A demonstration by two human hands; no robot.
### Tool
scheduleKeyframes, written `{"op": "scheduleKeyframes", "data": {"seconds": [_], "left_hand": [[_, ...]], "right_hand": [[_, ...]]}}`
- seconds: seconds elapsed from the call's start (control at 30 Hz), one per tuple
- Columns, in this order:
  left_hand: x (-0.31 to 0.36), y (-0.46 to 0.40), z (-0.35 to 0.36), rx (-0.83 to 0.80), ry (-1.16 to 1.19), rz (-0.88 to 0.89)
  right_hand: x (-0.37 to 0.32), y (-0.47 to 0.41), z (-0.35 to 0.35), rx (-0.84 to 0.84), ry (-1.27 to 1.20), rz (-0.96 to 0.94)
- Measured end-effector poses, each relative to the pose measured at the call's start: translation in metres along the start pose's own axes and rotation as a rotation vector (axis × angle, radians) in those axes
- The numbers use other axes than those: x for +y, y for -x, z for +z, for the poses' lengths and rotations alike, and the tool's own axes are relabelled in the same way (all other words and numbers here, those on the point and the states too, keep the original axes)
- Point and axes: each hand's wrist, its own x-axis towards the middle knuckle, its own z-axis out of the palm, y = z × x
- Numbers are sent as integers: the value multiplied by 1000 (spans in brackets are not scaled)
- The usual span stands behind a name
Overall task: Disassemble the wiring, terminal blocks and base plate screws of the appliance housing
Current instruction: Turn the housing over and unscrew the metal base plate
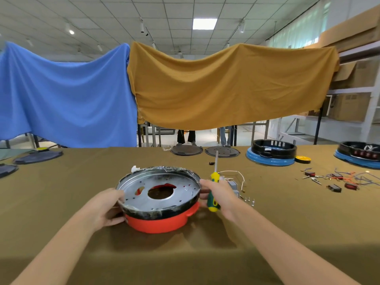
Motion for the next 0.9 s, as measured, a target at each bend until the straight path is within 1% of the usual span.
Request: {"op": "scheduleKeyframes", "data": {"seconds": [0.03,0.1,0.13,0.23,0.33,0.4,0.5,0.57,0.67,0.77,0.83,0.9], "left_hand": [[0,0,-1,3,-51,24],[3,1,-4,48,-170,79],[6,3,-5,66,-191,116],[17,9,-1,96,-159,227],[25,12,-1,98,-62,275],[26,10,-3,103,52,234],[21,5,-8,104,297,141],[16,1,-13,120,404,112],[9,-3,-23,165,473,100],[4,-6,-33,195,511,104],[1,-8,-40,195,548,100],[-1,-12,-45,193,571,94]], "right_hand": [[1,0,-4,19,-44,15],[4,1,-12,67,-63,41],[6,1,-15,76,-64,53],[13,7,-16,55,-43,74],[16,13,-10,31,1,57],[17,16,-2,45,48,44],[17,17,13,83,153,48],[19,14,25,106,229,37],[25,6,37,192,319,14],[28,0,35,231,334,-11],[22,-4,26,282,361,-96],[6,-9,10,390,403,-189]]}}
